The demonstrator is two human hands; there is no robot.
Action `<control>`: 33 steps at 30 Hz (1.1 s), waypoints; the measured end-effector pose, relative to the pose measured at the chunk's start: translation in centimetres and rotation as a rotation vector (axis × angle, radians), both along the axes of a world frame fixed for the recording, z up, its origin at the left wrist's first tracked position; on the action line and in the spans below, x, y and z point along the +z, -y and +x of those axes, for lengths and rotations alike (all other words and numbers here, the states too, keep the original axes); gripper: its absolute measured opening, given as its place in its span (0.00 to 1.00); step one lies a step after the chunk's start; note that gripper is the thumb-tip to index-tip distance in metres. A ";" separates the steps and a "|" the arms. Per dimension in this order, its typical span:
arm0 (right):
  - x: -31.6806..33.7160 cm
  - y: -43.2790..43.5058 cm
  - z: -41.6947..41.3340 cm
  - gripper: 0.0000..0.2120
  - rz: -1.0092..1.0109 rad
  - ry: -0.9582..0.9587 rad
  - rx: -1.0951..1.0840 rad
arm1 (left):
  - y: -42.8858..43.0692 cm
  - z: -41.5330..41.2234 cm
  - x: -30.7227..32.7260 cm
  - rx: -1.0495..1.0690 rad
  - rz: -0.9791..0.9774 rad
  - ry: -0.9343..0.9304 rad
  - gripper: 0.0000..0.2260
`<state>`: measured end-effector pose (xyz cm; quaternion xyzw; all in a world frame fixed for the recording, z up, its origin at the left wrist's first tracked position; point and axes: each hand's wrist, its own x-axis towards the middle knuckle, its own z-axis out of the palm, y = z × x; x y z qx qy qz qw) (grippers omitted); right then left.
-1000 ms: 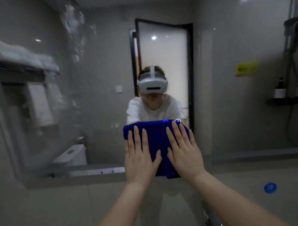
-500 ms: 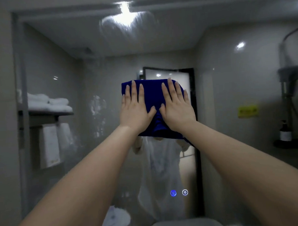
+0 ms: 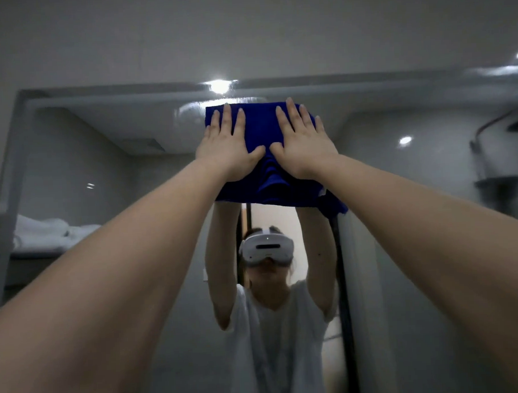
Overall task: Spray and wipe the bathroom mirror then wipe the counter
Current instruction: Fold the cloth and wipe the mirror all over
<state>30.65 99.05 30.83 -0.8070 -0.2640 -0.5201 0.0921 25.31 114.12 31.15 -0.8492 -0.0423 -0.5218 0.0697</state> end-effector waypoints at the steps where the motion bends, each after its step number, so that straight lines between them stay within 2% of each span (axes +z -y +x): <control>1: 1.2 0.0 0.2 0.32 0.013 0.017 -0.001 | 0.0 0.3 1.2 0.003 0.013 0.020 0.36; 6: 7.9 -0.2 0.1 0.31 0.083 0.021 0.005 | 0.2 0.3 8.0 0.000 0.048 0.040 0.35; 9: 9.5 -0.4 0.5 0.31 0.125 0.045 0.004 | 0.1 0.7 9.2 0.019 0.075 0.077 0.34; 14: 8.5 -0.4 2.0 0.31 0.171 0.220 0.015 | -0.3 2.2 8.4 0.012 0.122 0.201 0.33; 19: 8.5 0.3 1.8 0.30 0.135 0.189 0.026 | 0.3 2.3 8.4 0.035 0.111 0.231 0.32; 27: 7.0 7.3 3.7 0.31 0.250 0.127 -0.019 | 7.5 4.9 7.3 -0.054 0.194 0.228 0.31; 33: 4.5 8.5 4.7 0.31 0.289 0.185 -0.033 | 8.3 5.7 5.9 -0.089 0.215 0.277 0.32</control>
